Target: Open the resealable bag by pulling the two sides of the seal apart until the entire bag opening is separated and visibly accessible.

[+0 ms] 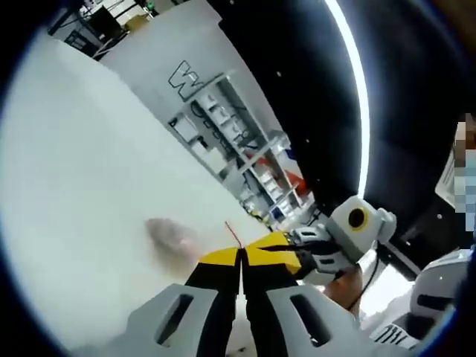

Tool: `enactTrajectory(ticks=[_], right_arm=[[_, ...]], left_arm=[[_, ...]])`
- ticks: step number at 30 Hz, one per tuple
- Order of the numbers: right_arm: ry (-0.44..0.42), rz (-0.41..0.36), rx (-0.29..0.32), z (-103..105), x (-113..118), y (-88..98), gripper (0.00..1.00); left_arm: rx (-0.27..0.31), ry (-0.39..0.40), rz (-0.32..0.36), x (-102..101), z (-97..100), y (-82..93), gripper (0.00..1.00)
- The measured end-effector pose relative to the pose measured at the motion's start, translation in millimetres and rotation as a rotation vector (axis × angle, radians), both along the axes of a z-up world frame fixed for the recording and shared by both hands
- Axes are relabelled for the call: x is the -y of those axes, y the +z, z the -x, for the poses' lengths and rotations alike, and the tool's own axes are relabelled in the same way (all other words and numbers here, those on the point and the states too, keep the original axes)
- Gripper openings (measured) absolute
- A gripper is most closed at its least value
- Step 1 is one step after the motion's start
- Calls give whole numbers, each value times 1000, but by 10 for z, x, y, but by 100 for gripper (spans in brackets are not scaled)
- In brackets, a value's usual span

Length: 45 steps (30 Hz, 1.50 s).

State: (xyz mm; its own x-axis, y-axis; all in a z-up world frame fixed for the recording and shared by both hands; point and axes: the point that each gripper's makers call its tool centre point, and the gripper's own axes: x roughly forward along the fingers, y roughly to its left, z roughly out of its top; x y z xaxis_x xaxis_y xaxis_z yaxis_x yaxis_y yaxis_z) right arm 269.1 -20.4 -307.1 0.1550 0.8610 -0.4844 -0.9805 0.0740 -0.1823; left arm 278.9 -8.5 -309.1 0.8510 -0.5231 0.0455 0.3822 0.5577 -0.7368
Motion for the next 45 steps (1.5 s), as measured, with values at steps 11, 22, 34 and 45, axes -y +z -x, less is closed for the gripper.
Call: enactTrajectory(ticks=[11,22,34,45], right_arm=[[17,-49,-138,13,-11,-25,0],[-31,-44,27,-23,-64,48,0],[-103,-50,226,-130,-35,213,0],[-14,-15,70,-17,-35,42,7]], left_arm=[[19,-5,-74,-10,19,-2,1],[-10,34,-161,-50,-11,-39,0],[-35,44,-229,-59,6,-93,0],[-5,43,-194,-68,14,-31,0]])
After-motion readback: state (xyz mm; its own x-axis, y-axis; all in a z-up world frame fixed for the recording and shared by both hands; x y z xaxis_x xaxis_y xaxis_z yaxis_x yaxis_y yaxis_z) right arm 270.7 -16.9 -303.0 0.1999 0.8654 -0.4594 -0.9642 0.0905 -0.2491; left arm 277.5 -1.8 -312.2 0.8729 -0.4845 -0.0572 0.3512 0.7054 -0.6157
